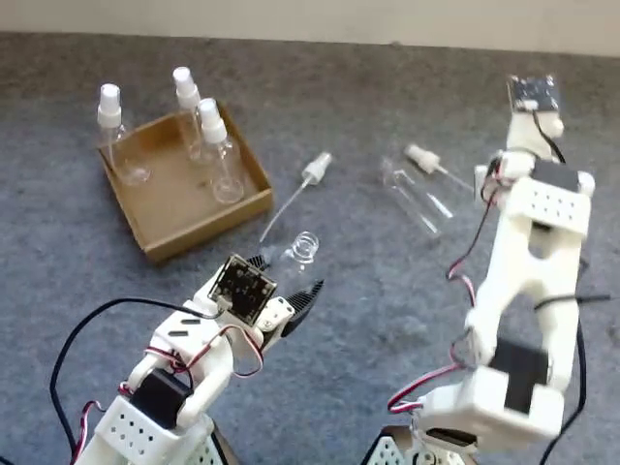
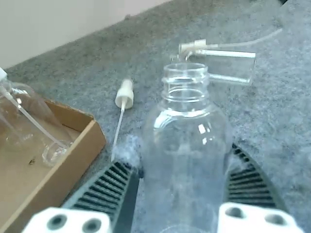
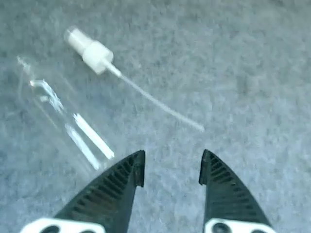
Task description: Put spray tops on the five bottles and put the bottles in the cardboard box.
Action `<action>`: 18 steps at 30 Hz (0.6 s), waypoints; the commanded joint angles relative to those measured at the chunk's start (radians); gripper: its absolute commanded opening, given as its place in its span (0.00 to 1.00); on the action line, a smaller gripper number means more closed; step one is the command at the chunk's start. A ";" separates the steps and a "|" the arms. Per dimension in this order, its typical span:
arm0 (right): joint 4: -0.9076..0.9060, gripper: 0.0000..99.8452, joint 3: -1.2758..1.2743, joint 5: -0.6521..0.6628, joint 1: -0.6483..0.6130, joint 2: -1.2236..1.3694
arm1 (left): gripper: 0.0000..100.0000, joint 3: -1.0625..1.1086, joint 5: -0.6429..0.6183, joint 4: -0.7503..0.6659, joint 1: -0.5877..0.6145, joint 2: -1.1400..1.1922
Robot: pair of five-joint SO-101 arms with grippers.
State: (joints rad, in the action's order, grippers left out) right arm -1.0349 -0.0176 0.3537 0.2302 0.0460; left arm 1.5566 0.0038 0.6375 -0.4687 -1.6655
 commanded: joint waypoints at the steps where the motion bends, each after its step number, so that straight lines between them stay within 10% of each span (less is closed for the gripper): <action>1: -0.002 0.18 0.257 0.103 -0.058 0.130 | 0.13 0.039 0.003 -0.025 0.010 -0.099; 18: -0.119 0.18 1.144 0.489 -0.200 0.869 | 0.13 0.137 0.006 -0.121 0.010 -0.160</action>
State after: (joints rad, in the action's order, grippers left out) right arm -1.0656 0.9643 0.7971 0.0583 0.9068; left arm 1.6701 0.0038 0.5915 -0.4687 -1.8159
